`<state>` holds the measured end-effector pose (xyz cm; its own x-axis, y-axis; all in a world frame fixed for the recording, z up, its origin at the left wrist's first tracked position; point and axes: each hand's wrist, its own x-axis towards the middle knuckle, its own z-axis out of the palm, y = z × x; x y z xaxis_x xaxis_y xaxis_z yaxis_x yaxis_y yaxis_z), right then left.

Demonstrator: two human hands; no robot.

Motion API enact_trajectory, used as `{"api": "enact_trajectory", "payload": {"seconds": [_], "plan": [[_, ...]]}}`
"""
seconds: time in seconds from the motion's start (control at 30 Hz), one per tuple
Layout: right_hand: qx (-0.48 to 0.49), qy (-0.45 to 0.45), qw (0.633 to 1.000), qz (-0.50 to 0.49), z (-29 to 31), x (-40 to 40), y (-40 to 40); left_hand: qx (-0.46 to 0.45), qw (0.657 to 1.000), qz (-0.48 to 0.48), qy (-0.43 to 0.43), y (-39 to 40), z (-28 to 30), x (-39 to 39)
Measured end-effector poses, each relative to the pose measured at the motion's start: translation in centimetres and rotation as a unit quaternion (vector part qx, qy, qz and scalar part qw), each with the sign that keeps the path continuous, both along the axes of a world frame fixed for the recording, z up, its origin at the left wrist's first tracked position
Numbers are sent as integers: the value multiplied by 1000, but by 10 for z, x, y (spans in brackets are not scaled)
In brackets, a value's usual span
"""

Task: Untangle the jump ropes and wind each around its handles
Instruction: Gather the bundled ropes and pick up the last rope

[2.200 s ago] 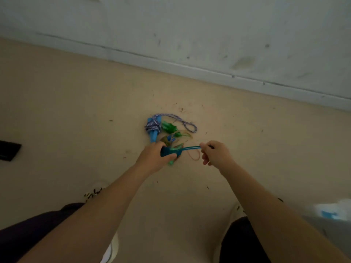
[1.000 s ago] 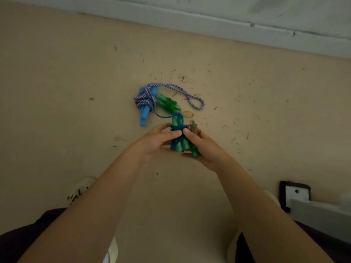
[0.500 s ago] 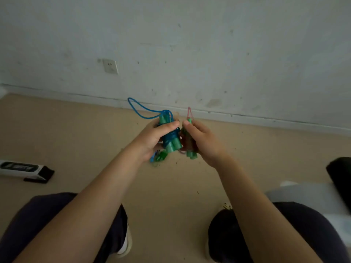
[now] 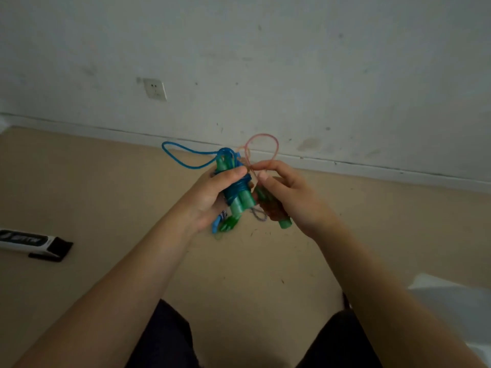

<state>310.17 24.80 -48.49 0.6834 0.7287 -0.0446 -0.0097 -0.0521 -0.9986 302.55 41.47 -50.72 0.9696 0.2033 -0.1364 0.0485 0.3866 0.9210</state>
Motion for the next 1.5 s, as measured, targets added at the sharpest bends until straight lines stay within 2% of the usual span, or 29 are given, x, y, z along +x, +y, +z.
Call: {"api": "enact_trajectory", "payload": {"seconds": [0.13,0.2,0.27,0.37,0.53,0.67,0.77,0.87,0.97,1.07,1.23,1.43,1.5], "plan": [[-3,55,998,5,-42,71,46,-64,998,22,9,40,-47,65],[-43,54,998,-11,-52,102,66,-87,995,26,29,56,-57,93],[-91,32,995,-24,-53,123,80,-100,994,21,43,70,-57,109],[-121,48,991,-12,-35,135,87,-154,986,27,54,76,-38,114],[-130,103,985,-45,37,128,79,-224,969,49,90,65,42,101],[-117,170,976,-63,130,108,64,-275,954,61,104,52,144,82],[-68,221,970,-78,218,88,44,-243,959,56,133,36,232,66],[-76,217,967,-113,302,75,20,-192,967,43,162,19,317,48],[-88,203,964,-150,374,67,-4,-179,965,38,188,0,389,34],[-71,202,970,-118,428,62,-22,-171,966,54,188,-18,448,30],[-23,263,962,-68,461,64,-27,-121,976,70,170,-24,496,34],[-9,228,972,-50,471,78,9,-97,988,43,108,-9,504,47],[-22,195,979,-47,475,86,26,-96,988,26,116,0,501,54]]}}
